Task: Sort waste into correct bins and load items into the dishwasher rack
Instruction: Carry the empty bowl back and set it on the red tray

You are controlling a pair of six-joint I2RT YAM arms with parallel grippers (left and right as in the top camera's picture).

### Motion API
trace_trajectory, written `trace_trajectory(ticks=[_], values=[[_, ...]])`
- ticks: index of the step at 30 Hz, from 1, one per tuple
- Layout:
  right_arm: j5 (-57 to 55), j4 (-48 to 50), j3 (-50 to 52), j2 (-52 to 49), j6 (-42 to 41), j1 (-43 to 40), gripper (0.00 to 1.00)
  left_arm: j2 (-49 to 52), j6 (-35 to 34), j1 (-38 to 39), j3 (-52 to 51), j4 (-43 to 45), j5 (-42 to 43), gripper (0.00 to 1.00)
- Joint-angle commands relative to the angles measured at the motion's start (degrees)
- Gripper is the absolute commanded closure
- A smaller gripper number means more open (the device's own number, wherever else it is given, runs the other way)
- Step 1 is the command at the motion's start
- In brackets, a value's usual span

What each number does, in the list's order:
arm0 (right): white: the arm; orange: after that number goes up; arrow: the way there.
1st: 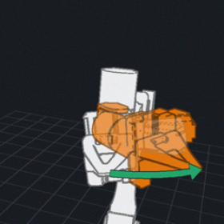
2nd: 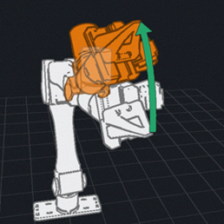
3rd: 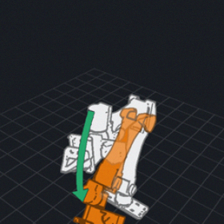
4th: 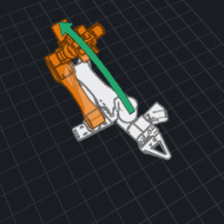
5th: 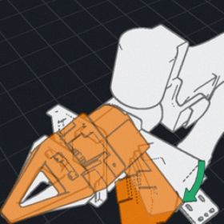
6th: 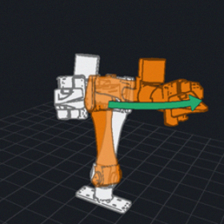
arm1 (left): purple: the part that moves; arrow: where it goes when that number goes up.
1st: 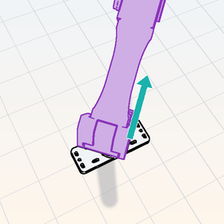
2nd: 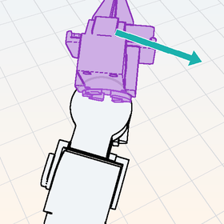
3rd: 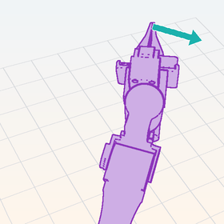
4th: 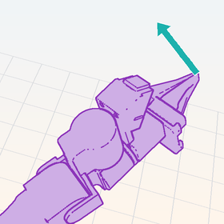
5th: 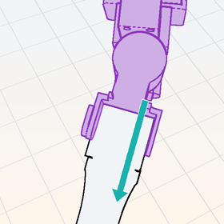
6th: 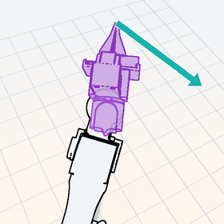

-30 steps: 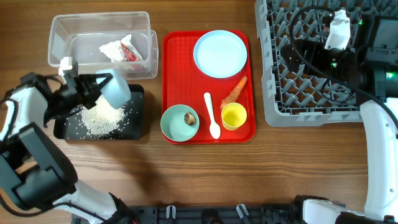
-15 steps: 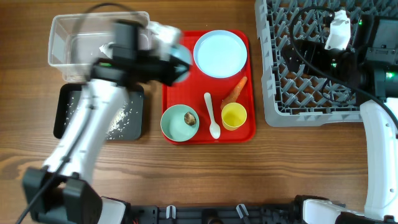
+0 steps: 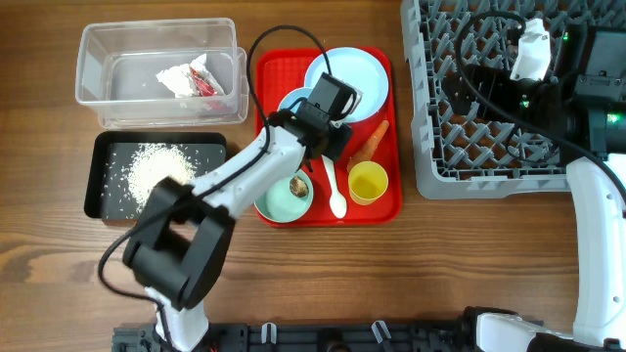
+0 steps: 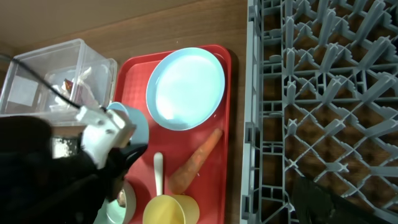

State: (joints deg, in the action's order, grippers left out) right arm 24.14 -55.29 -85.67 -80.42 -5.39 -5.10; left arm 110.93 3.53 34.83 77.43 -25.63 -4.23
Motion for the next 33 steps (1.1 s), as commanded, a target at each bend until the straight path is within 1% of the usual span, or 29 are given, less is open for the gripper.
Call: trace_trajectory(ticks=[1, 9, 18, 21, 25, 31, 33], values=[[-0.4, 0.0, -1.2, -0.4, -0.6, -0.2, 0.0, 1.4, -1.3, -2.0, 0.3, 1.6, -3.0, 0.96], [-0.4, 0.0, -1.2, -0.4, -0.6, -0.2, 0.0, 2.3, -2.8, -5.2, 0.3, 1.8, -2.9, 0.96], [-0.4, -0.1, -1.2, -0.4, -0.6, -0.2, 0.0, 2.3, -2.8, -5.4, 0.3, 1.8, -2.7, 0.96], [-0.4, -0.2, -1.2, -0.4, -0.6, -0.2, 0.0, 2.3, -2.8, -5.4, 0.3, 1.3, -2.7, 0.92], [-0.4, -0.5, -1.2, -0.4, -0.6, -0.2, 0.0, 2.3, -2.8, -5.5, 0.3, -0.1, -2.7, 0.82], [-0.6, -0.7, -1.2, -0.4, -0.5, -0.2, 0.0, 2.3, -2.8, -5.5, 0.3, -1.3, -2.7, 0.81], [-1.5, -0.7, -1.2, -0.4, -0.5, -0.2, 0.0, 2.3, -2.8, -5.5, 0.4, -0.4, -2.7, 0.75]])
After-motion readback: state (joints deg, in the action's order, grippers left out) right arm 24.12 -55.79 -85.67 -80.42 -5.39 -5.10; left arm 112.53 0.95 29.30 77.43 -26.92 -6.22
